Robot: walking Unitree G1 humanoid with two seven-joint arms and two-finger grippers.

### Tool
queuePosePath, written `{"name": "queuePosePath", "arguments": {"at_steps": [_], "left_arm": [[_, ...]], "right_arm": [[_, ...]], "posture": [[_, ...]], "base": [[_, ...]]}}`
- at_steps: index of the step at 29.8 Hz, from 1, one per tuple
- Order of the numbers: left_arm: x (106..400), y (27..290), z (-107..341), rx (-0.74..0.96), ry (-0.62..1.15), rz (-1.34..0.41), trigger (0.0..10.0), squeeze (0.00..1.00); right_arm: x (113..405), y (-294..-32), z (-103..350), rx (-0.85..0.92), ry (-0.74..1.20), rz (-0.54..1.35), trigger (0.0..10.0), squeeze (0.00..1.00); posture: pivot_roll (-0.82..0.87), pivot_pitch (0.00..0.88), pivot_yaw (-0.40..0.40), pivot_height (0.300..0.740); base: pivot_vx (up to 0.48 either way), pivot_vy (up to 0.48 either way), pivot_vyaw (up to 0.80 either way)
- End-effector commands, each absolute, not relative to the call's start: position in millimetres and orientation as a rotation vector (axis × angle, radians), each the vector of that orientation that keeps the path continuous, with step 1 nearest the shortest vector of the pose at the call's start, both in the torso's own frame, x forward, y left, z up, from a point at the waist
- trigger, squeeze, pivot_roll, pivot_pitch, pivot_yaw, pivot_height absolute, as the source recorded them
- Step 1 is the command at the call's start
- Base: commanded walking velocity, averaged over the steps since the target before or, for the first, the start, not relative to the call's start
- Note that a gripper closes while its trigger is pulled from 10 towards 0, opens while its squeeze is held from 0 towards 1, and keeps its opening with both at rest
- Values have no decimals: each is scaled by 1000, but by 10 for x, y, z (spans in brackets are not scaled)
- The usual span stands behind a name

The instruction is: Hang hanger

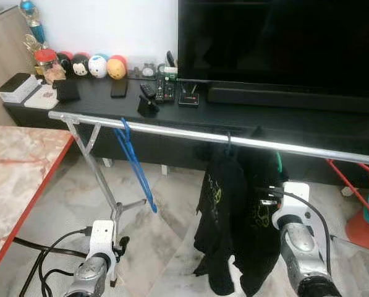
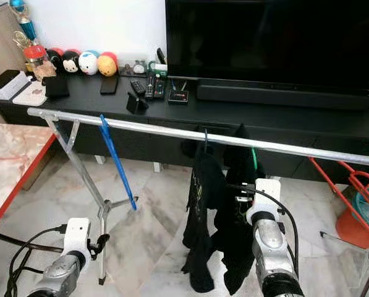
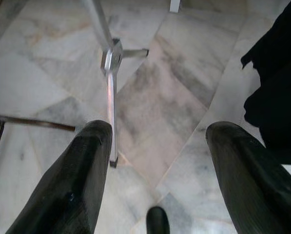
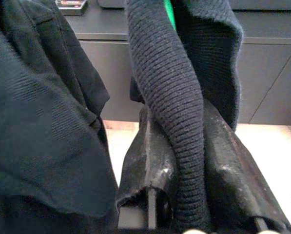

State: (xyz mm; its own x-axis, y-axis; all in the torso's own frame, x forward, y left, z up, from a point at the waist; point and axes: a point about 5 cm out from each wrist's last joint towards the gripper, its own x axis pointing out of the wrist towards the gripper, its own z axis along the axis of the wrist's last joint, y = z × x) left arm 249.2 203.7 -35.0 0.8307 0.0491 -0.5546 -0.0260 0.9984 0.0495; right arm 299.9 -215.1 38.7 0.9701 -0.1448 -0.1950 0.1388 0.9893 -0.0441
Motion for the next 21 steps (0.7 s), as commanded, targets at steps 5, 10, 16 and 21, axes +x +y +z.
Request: {"name": "queuePosePath", "arguments": {"at_steps": [5,10,16,21], "left_arm": [[2320,2126,-447,25,618,90,10000,0],[2268,2111,-484,29,633,85,10000,0],[2229,2089,-506,25,630,77,10000,0],[2114,2078,-574,31,659,61,10000,0]], "right_arm": [[3127,-2184,641,-20,76,-153,10000,0],[3106,-2222,650,-20,69,-163,10000,0],[3059,-2222,624,-26,75,-158,10000,0],[2956,-2244,556,-25,92,-173,10000,0]], "posture": [[10,0,-37,740],[2,0,-42,740],[12,0,-37,740],[-2,0,-27,740]], "base": [[-305,0,0],[-324,0,0],[-328,0,0],[-327,0,0]]}}
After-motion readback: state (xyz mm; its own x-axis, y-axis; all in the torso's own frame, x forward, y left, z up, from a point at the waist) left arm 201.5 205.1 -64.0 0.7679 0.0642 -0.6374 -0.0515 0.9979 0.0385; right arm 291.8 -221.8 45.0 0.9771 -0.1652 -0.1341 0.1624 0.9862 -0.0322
